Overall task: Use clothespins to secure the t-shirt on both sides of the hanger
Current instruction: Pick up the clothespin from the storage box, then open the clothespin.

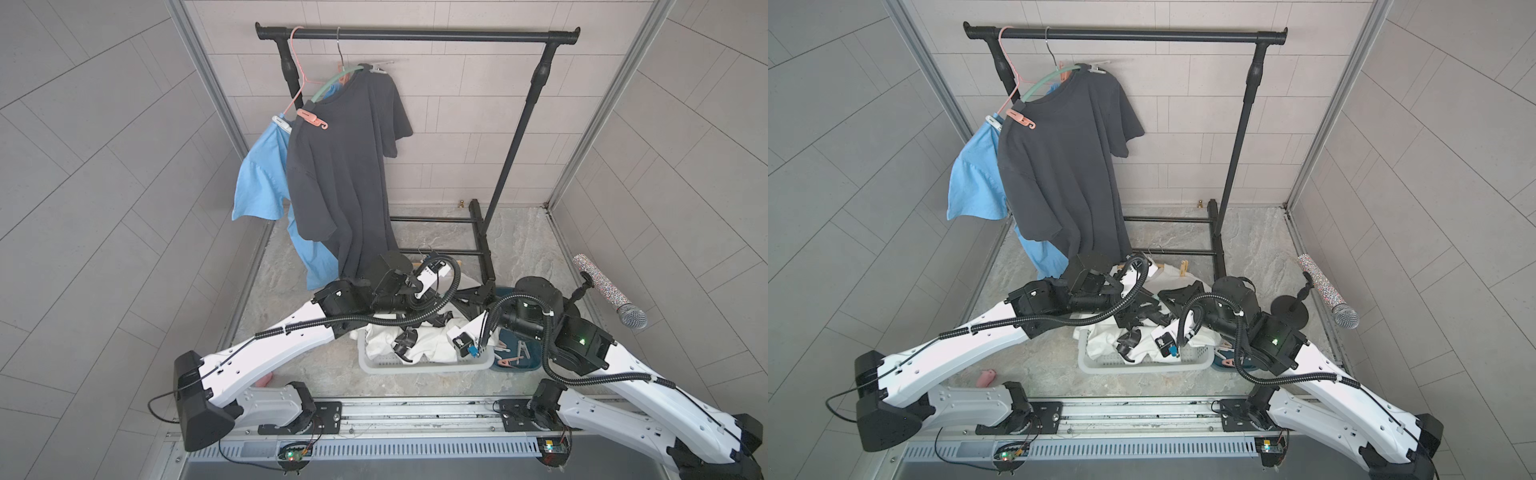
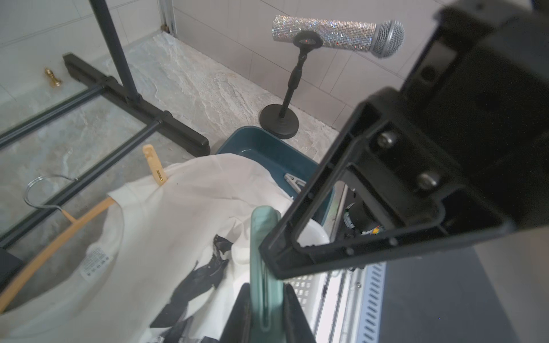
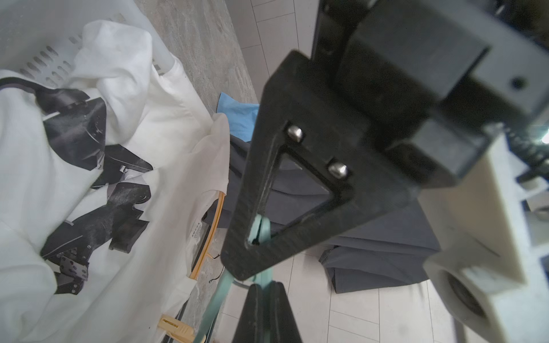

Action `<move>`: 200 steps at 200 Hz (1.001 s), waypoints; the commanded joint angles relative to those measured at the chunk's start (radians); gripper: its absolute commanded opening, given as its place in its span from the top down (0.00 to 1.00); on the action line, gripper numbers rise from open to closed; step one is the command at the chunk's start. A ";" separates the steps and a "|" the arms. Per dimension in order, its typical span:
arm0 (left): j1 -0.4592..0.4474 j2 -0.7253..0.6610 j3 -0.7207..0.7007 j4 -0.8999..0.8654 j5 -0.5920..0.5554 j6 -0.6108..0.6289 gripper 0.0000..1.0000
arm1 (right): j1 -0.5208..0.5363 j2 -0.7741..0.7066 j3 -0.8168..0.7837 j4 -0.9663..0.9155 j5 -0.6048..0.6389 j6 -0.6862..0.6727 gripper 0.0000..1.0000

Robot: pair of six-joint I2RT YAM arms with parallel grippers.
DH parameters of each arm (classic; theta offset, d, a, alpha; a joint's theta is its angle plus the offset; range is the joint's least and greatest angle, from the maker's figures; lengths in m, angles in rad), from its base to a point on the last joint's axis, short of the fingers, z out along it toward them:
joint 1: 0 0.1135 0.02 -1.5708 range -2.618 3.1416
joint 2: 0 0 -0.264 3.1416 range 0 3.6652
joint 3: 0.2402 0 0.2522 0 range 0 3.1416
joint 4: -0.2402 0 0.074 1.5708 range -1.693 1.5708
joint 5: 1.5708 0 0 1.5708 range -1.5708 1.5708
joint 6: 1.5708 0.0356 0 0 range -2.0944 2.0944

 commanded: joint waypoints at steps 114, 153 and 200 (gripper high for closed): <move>0.001 -0.445 -0.371 0.503 -0.393 0.554 1.00 | 0.008 -0.333 -0.314 0.524 0.324 1.811 0.35; 0.002 -0.531 -0.489 0.638 -0.363 0.815 1.00 | 0.008 -0.226 -0.326 0.677 0.237 2.276 0.36; 0.002 -0.534 -0.532 0.768 -0.352 0.832 1.00 | 0.018 -0.027 -0.232 0.787 0.080 2.316 0.35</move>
